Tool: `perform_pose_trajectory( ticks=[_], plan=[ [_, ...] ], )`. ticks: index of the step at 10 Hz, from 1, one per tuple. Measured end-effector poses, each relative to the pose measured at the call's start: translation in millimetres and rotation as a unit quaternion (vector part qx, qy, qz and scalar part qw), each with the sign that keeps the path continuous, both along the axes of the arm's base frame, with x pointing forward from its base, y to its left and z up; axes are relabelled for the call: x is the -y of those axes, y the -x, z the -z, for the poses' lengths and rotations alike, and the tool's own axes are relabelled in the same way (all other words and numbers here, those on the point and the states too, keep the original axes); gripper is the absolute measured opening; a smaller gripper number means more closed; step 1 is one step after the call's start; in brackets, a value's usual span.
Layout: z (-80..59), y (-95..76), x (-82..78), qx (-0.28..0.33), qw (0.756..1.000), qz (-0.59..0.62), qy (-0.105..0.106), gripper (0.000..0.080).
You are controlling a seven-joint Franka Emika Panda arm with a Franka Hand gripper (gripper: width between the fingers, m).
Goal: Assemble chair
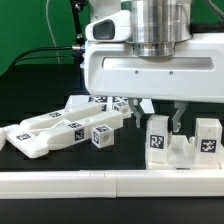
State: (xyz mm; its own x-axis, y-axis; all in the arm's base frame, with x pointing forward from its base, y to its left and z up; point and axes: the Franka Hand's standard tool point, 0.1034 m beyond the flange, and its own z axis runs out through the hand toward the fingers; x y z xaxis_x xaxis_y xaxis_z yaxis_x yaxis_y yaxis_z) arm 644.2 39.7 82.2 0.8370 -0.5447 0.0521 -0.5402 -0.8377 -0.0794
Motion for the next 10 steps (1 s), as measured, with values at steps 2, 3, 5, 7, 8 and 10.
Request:
perform_pose_trajectory(
  ticks=[2,3,5,7,8,10],
  plan=[
    [-2.4,-1.8,0.1,-0.003,0.99,0.143,-0.013,0.0282],
    [-1.7,-0.9,-1.3,-0.007,0.97,0.24,-0.022,0.0282],
    [-3.6,-5.6,0.9,-0.006,0.918,0.393,-0.058,0.0282],
    [-3.4,-5.1,1.7,-0.011,0.893,0.445,-0.069,0.0282],
    [-2.5,-4.7,1.8,-0.012,0.893,0.444,-0.068,0.0283],
    [-1.6,-2.3,-1.0,-0.014,0.931,0.363,-0.049,0.0386]
  ],
)
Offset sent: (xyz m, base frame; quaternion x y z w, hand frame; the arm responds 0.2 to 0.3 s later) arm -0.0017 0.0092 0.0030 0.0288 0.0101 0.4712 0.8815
